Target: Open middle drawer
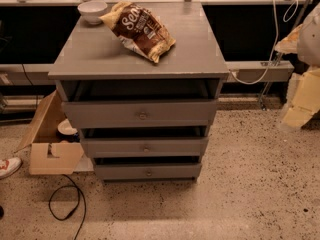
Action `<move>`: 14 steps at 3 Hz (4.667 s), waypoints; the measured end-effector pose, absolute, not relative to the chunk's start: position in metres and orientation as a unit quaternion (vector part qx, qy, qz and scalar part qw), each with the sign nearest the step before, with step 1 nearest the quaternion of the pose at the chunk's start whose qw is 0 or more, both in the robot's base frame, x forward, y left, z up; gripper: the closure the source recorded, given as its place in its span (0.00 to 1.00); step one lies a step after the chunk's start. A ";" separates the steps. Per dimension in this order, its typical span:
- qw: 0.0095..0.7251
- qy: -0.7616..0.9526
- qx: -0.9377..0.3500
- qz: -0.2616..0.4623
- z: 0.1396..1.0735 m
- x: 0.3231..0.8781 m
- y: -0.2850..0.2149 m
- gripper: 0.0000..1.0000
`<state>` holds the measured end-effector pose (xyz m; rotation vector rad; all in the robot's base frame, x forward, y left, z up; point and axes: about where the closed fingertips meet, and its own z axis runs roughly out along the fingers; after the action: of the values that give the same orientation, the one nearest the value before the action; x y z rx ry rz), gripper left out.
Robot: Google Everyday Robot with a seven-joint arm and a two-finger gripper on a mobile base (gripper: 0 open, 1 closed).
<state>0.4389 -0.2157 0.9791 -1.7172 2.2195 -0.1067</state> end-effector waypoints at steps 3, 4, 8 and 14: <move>0.202 0.754 -0.623 0.047 0.879 0.433 -0.185 0.00; 0.214 0.744 -0.629 0.074 0.846 0.430 -0.175 0.00; 0.174 0.673 -0.713 0.091 0.622 0.488 -0.088 0.00; 0.156 0.735 -0.659 -0.039 0.438 0.674 -0.122 0.00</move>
Offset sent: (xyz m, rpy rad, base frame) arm -0.0119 0.0532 -0.1843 0.3076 0.0832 0.1661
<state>0.6738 -0.1216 0.4376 -1.8869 2.1047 -0.1112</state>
